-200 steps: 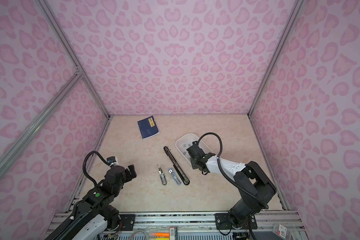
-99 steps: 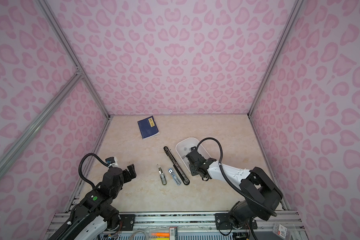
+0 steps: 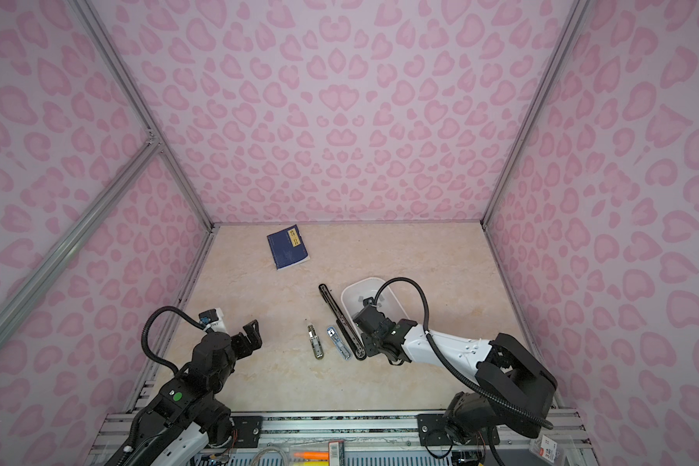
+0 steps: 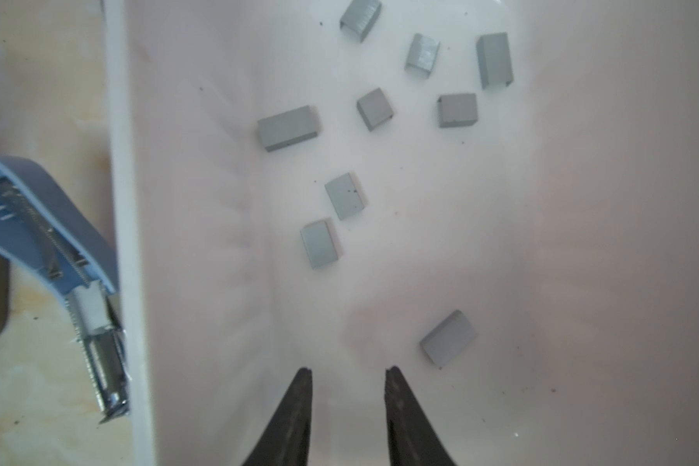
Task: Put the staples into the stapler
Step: 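Lower the right gripper toward the grey staple blocks in the tray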
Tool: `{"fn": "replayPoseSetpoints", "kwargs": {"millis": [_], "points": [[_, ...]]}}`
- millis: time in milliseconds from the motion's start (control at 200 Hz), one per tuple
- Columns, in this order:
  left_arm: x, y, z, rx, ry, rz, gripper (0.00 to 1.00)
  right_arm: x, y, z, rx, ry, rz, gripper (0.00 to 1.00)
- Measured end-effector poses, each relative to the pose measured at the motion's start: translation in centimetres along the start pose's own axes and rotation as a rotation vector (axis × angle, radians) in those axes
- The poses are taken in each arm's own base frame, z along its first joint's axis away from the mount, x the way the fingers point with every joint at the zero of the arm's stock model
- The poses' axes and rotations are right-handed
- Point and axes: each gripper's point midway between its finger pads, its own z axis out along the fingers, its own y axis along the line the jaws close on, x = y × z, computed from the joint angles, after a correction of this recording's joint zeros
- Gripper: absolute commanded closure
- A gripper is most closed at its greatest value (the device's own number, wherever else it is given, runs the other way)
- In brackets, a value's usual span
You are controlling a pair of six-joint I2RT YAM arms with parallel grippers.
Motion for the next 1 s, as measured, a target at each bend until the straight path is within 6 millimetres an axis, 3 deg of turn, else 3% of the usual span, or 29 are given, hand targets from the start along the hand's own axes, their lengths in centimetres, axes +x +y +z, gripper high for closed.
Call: {"fn": "replayPoseSetpoints", "kwargs": {"millis": [280, 560, 835, 1005], "points": [[0.2, 0.0, 0.2, -0.006, 0.012, 0.006, 0.02, -1.9, -0.3, -0.1, 0.026, -0.037, 0.013, 0.64], [0.5, -0.3, 0.2, 0.013, 0.022, 0.007, 0.02, -6.6, -4.4, 0.4, 0.091, -0.121, 0.103, 0.6], [1.5, -2.6, 0.3, 0.144, 0.062, 0.066, 0.0, -9.9, -5.2, 4.5, 0.136, -0.09, 0.066, 0.58], [1.6, -2.7, 0.5, 0.144, 0.068, 0.069, 0.01, -11.4, -6.0, 5.9, 0.171, -0.087, 0.046, 0.57]]}}
